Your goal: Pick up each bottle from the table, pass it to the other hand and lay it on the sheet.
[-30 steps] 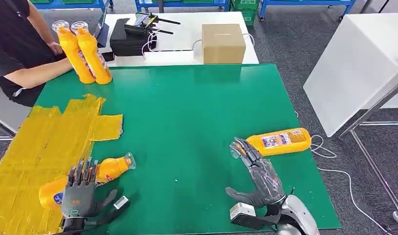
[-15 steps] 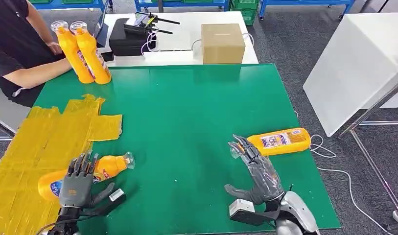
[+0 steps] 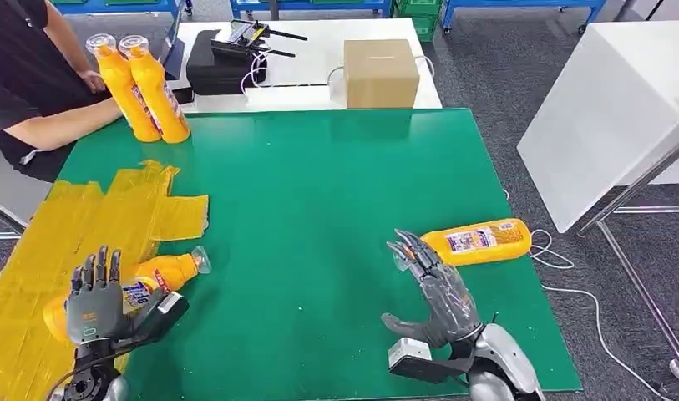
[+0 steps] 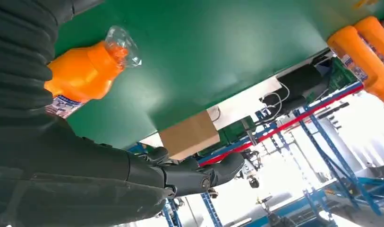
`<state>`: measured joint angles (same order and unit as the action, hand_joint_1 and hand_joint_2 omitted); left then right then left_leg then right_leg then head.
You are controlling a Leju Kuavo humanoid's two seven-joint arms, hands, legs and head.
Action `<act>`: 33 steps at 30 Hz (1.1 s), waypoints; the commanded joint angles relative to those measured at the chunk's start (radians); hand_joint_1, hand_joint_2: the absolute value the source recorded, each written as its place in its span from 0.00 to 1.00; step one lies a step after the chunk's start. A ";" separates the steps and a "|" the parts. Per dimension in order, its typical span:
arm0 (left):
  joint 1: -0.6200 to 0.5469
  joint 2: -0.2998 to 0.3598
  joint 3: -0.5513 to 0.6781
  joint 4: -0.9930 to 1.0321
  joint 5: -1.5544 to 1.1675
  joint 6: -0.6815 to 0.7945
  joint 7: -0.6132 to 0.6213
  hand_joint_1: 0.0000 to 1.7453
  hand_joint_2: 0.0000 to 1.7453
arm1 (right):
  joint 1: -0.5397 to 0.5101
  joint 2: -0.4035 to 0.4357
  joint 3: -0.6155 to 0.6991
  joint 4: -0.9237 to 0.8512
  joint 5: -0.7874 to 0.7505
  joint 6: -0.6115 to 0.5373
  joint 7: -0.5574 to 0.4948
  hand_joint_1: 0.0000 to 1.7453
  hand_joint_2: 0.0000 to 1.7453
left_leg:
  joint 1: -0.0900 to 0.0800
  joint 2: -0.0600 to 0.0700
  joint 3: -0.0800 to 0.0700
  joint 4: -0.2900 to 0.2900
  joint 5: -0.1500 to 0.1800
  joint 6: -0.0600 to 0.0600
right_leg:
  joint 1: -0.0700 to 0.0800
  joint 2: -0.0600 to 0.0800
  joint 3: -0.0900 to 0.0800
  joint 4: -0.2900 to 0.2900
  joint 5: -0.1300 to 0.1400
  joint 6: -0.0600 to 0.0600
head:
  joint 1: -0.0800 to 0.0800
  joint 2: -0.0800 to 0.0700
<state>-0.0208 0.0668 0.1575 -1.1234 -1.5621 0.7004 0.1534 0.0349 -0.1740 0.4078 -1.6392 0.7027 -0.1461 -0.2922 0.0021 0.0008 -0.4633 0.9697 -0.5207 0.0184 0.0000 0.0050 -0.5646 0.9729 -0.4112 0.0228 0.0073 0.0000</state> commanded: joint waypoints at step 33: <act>0.239 -0.367 0.213 -0.546 1.385 -0.581 -0.843 0.00 0.00 | 0.369 -0.101 -0.716 -0.205 0.084 0.112 0.031 0.00 1.00 | -0.003 -0.001 -0.003 0.000 -0.005 0.003 | -0.002 -0.001 -0.003 -0.002 -0.002 0.002 | 0.000 0.000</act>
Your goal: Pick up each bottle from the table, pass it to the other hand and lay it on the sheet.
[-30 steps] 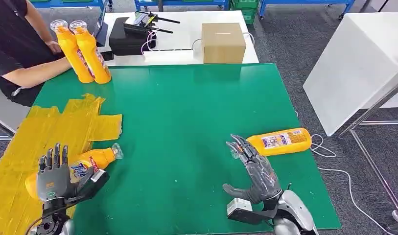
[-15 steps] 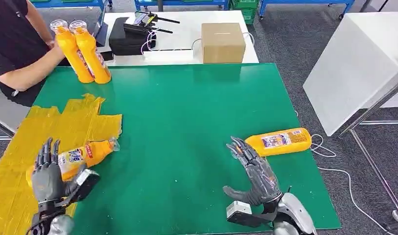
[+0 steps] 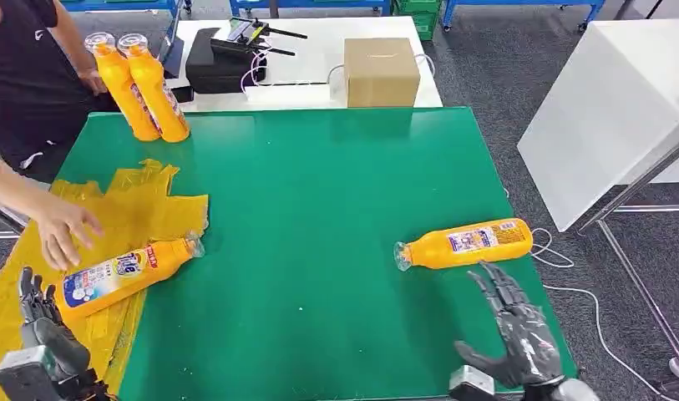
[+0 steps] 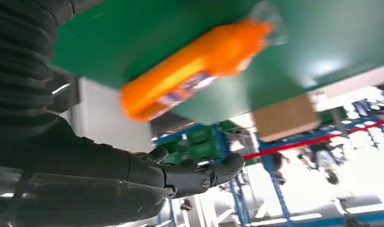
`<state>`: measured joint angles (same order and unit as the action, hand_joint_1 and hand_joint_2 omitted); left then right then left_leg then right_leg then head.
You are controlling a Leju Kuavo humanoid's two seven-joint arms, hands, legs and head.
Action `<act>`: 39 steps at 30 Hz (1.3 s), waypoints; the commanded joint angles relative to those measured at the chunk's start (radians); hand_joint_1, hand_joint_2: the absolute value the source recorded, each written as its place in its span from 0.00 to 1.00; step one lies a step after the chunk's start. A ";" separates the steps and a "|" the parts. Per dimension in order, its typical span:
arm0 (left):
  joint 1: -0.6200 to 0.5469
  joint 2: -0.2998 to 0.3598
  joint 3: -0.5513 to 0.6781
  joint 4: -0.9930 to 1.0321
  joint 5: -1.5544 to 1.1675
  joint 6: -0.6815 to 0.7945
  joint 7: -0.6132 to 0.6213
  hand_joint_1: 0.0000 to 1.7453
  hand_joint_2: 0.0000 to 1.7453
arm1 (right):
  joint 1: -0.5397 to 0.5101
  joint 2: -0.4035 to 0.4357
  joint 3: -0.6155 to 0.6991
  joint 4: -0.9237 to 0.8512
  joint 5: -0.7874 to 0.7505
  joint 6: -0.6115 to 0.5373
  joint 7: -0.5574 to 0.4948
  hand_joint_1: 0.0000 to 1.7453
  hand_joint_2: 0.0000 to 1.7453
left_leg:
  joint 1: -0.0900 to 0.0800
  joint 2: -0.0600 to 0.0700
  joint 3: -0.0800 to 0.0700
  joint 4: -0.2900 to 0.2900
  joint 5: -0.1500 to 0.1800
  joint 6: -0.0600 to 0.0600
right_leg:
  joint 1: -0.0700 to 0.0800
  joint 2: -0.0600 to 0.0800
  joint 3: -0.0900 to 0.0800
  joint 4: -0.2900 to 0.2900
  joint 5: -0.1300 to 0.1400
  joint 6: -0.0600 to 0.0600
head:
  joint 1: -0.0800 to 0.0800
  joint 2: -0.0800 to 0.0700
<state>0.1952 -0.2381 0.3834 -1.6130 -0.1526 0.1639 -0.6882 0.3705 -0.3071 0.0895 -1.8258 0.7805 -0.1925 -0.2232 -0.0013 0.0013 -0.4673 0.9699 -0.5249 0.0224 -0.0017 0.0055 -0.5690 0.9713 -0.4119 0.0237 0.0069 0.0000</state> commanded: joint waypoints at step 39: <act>0.017 0.005 -0.206 -0.063 -0.007 -0.066 0.026 0.00 0.00 | -0.579 -0.128 -0.052 0.697 0.137 0.252 0.118 0.00 1.00 | 0.002 0.008 0.003 -0.001 0.001 0.001 | 0.001 0.007 0.002 -0.003 0.004 0.000 | 0.000 0.000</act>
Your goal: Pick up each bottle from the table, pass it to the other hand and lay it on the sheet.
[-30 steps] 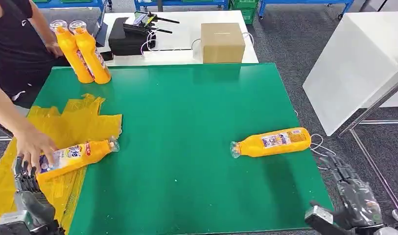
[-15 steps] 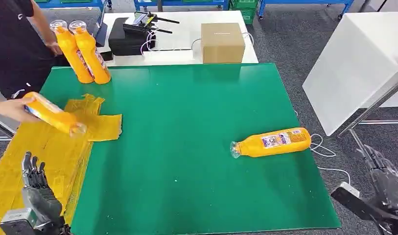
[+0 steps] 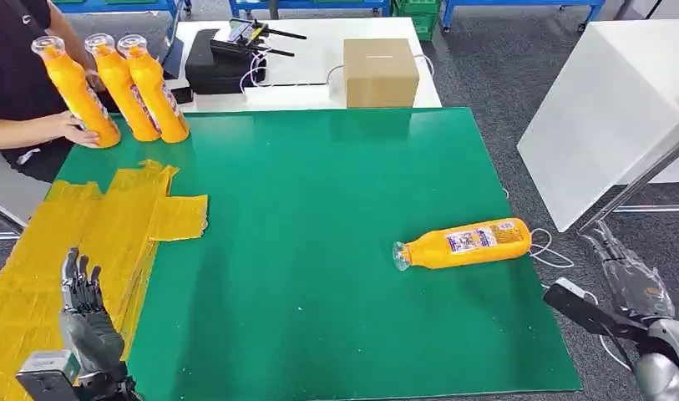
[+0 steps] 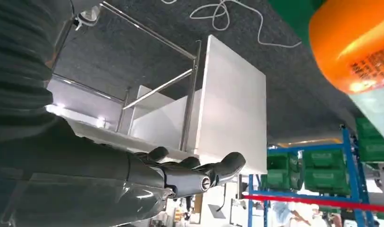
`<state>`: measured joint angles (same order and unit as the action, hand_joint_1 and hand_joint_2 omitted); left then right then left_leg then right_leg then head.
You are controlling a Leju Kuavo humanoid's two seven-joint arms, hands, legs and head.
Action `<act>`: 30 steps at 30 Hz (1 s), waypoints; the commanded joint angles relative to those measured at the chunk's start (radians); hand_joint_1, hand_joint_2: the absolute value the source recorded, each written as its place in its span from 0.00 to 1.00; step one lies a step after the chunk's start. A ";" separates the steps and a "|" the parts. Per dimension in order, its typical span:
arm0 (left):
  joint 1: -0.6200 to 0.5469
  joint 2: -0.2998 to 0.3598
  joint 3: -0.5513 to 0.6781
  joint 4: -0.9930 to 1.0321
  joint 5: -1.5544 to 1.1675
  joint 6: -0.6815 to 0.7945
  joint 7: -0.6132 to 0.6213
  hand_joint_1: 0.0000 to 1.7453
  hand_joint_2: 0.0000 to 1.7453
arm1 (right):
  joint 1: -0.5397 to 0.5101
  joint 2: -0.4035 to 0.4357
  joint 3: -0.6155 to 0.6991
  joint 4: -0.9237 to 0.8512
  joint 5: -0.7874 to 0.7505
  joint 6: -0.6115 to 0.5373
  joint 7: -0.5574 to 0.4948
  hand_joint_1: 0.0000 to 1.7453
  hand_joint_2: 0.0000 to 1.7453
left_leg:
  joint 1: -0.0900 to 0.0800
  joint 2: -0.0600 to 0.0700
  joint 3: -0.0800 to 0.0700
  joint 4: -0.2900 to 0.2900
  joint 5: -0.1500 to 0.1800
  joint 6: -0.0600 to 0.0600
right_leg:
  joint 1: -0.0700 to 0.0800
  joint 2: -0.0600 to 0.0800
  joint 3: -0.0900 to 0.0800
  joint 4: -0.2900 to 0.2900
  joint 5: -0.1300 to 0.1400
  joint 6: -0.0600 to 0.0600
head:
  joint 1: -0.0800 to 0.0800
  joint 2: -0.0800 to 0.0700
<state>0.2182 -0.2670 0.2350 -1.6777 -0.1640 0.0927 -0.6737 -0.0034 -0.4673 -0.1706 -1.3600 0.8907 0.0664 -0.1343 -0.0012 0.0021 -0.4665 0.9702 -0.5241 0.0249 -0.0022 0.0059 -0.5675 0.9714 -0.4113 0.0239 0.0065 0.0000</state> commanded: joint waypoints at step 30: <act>-0.029 0.062 -0.081 0.010 0.022 -0.021 0.033 0.00 0.00 | -0.562 0.084 0.478 0.622 0.058 0.012 0.039 0.00 1.00 | 0.001 0.003 0.003 -0.001 0.000 -0.002 | 0.001 0.003 0.001 -0.001 0.001 0.000 | 0.000 0.000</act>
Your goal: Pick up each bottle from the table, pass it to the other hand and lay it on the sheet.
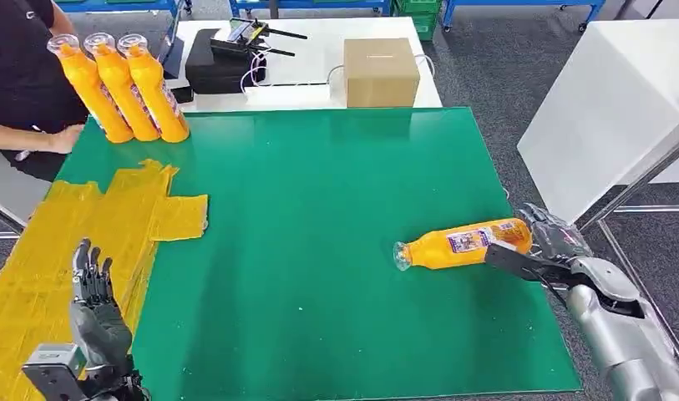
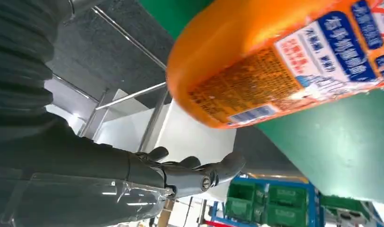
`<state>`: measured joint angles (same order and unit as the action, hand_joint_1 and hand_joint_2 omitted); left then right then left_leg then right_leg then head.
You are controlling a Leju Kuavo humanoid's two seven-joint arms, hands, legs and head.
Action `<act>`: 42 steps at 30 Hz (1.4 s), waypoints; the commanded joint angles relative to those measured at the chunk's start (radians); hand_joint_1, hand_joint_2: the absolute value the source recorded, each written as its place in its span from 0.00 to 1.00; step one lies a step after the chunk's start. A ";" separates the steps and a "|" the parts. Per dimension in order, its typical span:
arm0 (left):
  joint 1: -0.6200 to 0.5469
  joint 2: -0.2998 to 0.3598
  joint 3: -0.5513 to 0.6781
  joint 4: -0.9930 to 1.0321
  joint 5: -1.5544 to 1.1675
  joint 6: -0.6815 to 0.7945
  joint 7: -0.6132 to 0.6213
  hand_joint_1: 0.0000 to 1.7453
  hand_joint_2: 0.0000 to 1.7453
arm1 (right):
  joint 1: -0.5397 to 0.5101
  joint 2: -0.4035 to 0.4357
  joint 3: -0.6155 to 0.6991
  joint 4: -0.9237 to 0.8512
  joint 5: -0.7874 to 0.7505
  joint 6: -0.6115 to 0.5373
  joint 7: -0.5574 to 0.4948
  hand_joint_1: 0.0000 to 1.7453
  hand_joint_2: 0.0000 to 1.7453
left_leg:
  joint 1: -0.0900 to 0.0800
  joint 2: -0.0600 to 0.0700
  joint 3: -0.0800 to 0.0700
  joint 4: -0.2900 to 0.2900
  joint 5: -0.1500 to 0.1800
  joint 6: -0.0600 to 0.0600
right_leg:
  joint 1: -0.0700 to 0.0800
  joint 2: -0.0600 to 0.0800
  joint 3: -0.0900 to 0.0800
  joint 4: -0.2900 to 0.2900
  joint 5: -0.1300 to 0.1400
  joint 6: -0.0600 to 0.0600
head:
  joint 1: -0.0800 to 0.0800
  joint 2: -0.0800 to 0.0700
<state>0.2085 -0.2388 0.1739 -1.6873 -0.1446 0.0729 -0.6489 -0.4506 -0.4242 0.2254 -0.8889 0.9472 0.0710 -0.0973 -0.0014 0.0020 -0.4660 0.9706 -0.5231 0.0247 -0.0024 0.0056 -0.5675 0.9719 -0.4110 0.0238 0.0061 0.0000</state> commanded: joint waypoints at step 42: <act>0.023 0.021 -0.006 0.009 0.048 -0.074 -0.012 0.00 0.00 | -0.059 -0.044 0.375 0.155 -0.137 0.144 -0.047 1.00 1.00 | 0.001 -0.002 0.008 -0.001 0.000 -0.001 | 0.002 -0.003 0.007 -0.003 0.000 0.000 | 0.001 0.000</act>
<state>0.2142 -0.2152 0.1747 -1.6869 -0.0908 0.0160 -0.6622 -0.6242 -0.4440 0.5402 -0.6469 0.8504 0.2224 -0.1656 -0.0015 0.0017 -0.4600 0.9707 -0.5231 0.0246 -0.0015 0.0053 -0.5632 0.9716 -0.4111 0.0239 0.0068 0.0000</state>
